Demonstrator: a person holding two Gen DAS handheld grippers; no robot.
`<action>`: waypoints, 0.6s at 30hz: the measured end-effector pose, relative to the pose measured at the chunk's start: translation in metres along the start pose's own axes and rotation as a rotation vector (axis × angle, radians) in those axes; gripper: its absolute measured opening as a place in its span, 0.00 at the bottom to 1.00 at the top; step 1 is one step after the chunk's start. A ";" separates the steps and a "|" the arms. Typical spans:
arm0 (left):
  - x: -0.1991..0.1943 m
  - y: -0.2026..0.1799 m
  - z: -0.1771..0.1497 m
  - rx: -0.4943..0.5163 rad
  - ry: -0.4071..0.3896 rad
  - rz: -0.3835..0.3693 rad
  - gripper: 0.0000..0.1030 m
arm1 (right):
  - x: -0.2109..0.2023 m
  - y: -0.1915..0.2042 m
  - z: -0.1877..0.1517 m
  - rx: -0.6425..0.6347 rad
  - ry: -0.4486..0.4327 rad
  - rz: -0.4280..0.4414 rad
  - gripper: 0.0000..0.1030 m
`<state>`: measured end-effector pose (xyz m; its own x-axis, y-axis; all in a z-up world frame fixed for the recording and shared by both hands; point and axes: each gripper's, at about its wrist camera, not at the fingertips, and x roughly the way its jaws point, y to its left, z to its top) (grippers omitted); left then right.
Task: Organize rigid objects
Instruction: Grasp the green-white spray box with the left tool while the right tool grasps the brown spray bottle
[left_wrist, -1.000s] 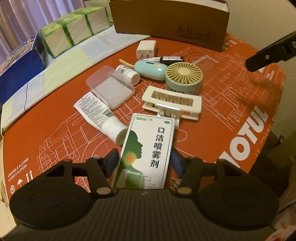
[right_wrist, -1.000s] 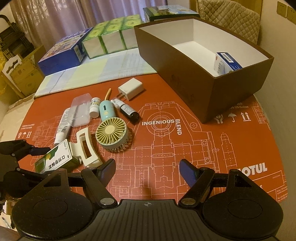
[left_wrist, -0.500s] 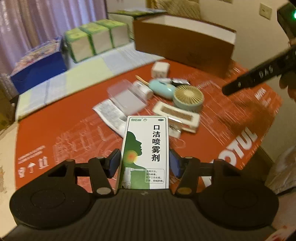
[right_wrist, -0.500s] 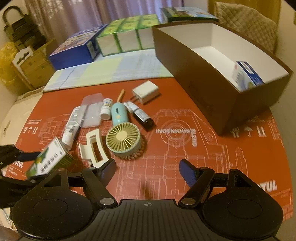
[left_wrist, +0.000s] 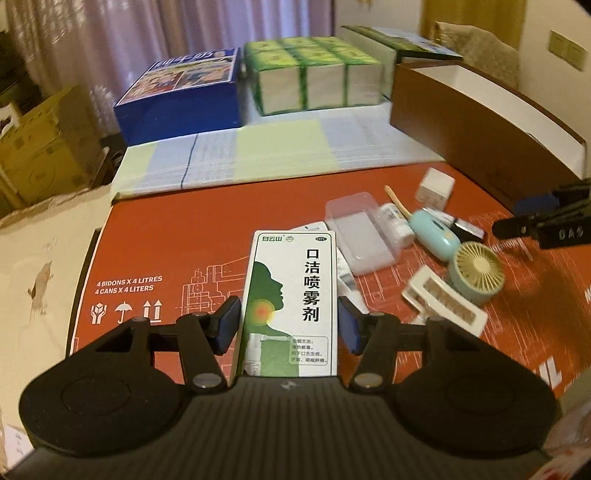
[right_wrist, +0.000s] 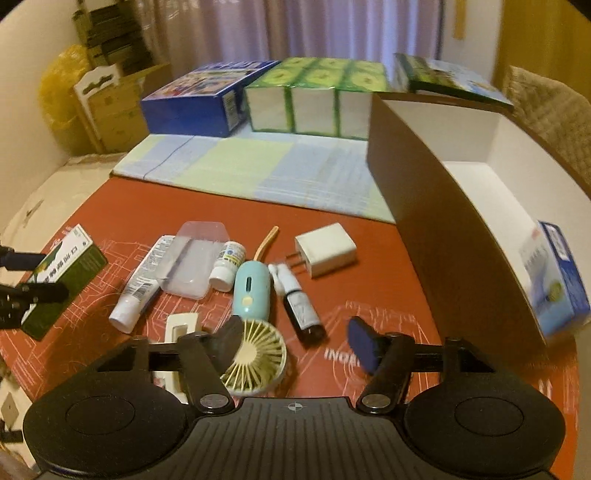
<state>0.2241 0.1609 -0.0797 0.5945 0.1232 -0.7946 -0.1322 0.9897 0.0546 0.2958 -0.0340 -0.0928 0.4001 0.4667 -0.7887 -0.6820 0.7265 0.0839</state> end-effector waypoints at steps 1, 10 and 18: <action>0.002 0.001 0.001 -0.009 0.003 0.003 0.50 | 0.006 -0.002 0.002 -0.011 0.011 0.013 0.47; 0.019 0.000 0.013 -0.078 0.040 0.037 0.50 | 0.055 -0.016 0.019 -0.119 0.103 0.089 0.32; 0.026 -0.002 0.020 -0.108 0.053 0.057 0.50 | 0.081 -0.019 0.025 -0.181 0.177 0.131 0.28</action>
<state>0.2559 0.1632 -0.0880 0.5414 0.1719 -0.8230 -0.2505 0.9674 0.0373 0.3562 0.0029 -0.1430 0.1995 0.4440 -0.8735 -0.8255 0.5565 0.0943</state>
